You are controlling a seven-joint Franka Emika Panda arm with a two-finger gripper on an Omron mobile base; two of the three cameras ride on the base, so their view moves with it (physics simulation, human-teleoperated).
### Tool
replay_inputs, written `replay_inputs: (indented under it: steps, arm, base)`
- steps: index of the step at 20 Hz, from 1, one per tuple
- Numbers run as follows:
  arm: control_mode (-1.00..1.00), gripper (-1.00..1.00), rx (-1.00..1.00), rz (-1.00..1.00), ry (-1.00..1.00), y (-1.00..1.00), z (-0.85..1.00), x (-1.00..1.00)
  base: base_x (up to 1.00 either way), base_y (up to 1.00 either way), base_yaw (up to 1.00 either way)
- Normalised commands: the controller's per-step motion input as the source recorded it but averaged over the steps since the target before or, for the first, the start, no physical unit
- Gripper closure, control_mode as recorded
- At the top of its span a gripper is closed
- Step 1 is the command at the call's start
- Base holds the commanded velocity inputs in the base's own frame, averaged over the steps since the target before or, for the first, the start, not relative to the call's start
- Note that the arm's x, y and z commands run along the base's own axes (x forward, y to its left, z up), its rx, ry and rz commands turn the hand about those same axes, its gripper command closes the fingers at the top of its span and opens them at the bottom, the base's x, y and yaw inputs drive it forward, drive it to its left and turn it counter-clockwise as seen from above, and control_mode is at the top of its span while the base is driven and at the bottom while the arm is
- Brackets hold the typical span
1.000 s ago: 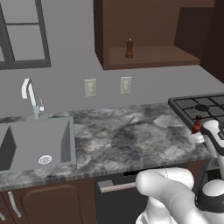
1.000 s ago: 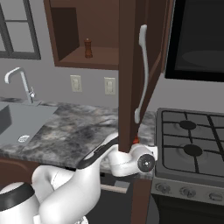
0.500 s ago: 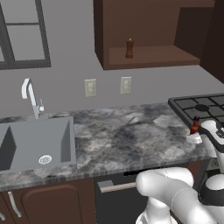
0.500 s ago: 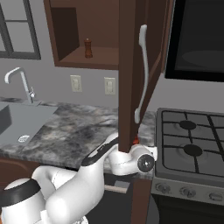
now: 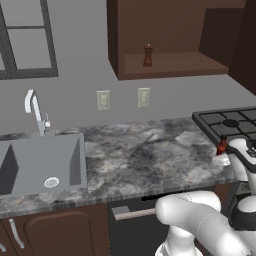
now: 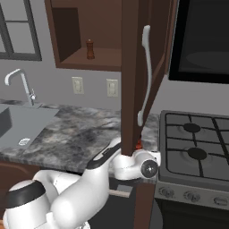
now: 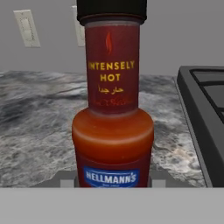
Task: Take 2 condiments from the cabinet and move them on the counter near the stove.Make sure the condiments are lined up with each other, next to each other.
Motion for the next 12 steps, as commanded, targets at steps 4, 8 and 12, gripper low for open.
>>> replay_inputs:
  steps: [4,8,12]
  arm:
    - [-1.00,1.00,0.00,0.00,-0.01,-0.01,-0.13,0.00]
    - [-1.00,1.00,0.00,0.00,-0.03,-0.02,-0.09,0.00]
    - [-1.00,1.00,0.00,0.00,-0.05,-0.04,-0.05,0.02]
  base:
    - [0.00,0.00,0.00]
    - [0.00,0.00,0.00]
    - [0.00,0.00,0.00]
